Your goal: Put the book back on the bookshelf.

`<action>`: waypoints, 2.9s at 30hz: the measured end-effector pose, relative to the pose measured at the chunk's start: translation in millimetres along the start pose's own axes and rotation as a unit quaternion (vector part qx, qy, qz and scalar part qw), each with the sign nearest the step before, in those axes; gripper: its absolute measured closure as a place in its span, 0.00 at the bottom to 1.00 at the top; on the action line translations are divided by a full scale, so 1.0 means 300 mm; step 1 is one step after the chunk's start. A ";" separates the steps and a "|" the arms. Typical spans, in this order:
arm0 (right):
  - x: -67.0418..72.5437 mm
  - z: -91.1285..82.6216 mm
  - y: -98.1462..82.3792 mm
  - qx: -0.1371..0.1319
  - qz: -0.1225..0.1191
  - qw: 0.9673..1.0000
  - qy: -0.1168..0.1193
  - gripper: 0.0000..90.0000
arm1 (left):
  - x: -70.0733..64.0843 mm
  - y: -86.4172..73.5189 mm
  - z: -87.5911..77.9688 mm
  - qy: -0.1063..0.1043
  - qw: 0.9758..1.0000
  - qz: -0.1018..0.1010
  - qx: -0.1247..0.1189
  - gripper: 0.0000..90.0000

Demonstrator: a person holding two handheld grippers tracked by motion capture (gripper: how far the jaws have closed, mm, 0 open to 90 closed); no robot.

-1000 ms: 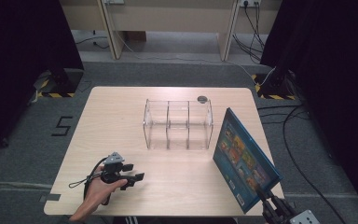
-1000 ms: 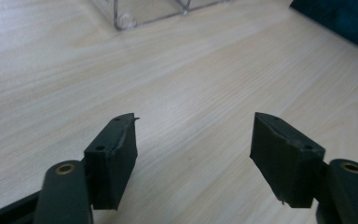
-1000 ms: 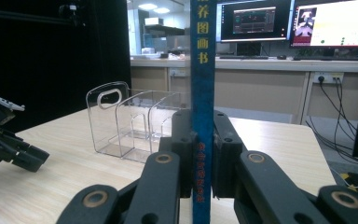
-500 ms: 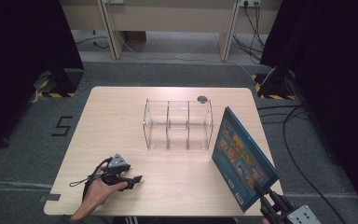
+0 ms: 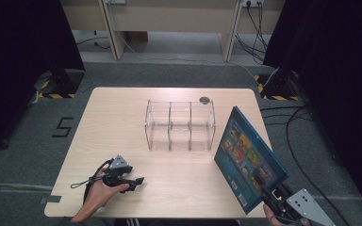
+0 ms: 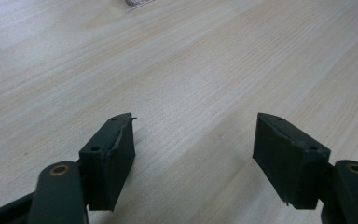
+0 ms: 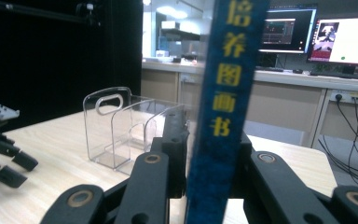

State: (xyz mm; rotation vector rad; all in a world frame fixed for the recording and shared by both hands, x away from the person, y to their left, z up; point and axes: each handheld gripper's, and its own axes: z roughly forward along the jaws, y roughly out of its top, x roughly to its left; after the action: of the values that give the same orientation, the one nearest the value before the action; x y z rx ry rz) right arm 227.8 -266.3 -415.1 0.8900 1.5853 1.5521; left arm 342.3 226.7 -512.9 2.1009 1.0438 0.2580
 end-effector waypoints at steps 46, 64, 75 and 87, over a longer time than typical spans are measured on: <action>-0.043 0.040 0.046 -0.087 0.029 0.995 0.046 0.93 | -0.002 0.001 0.003 -0.004 1.000 0.009 0.000 0.32; -0.022 0.129 0.111 -0.083 0.059 0.994 0.050 0.92 | -0.002 0.001 0.002 -0.006 1.000 0.012 0.001 0.32; 0.008 0.244 0.139 -0.077 0.069 0.994 0.038 0.93 | 0.000 0.000 0.001 -0.008 1.000 0.012 0.001 0.33; 0.040 0.372 0.152 -0.077 0.075 0.994 0.021 0.93 | 0.007 -0.003 0.001 0.003 1.000 0.029 0.001 0.32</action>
State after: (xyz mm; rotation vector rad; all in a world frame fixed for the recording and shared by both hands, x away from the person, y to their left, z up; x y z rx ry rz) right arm 318.5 -199.4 -370.1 0.9129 1.4320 1.7831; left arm 343.3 228.5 -514.0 2.1367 0.9884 0.2928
